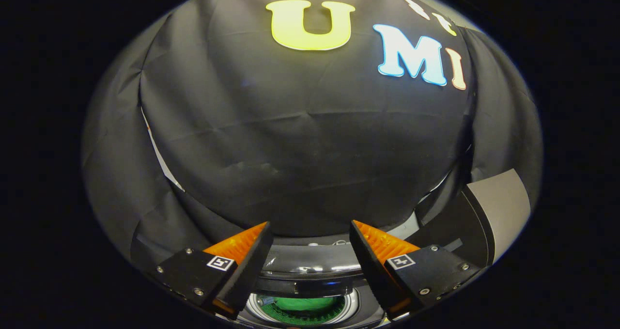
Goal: Put the clothes into the washing machine and then close the washing machine lid.
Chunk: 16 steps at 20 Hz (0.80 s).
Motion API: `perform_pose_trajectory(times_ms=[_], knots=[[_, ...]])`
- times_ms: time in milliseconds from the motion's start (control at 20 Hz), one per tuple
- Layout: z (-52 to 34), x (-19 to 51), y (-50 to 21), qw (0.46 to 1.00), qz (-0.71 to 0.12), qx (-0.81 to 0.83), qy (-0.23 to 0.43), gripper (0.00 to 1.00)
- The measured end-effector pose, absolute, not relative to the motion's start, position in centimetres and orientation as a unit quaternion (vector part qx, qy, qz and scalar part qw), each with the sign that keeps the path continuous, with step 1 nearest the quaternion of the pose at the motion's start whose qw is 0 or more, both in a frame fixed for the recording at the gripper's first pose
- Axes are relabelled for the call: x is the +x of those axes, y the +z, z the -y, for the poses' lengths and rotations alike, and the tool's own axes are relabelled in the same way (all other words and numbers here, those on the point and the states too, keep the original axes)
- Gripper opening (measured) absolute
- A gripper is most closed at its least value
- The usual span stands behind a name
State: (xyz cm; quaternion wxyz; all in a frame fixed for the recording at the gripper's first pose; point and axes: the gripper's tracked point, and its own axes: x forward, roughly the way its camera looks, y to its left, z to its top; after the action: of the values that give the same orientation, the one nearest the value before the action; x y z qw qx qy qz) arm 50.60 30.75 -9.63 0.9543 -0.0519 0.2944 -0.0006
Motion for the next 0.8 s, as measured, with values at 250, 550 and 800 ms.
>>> perform_pose_trajectory(times_ms=[250,550,800], knots=[[-30.5,48.9,-9.8,0.956,-0.290,-0.053,0.001,0.99],[-30.6,46.5,-10.1,0.961,-0.271,-0.052,0.007,0.98],[-30.3,44.7,-10.8,0.963,-0.263,-0.051,0.007,0.98]])
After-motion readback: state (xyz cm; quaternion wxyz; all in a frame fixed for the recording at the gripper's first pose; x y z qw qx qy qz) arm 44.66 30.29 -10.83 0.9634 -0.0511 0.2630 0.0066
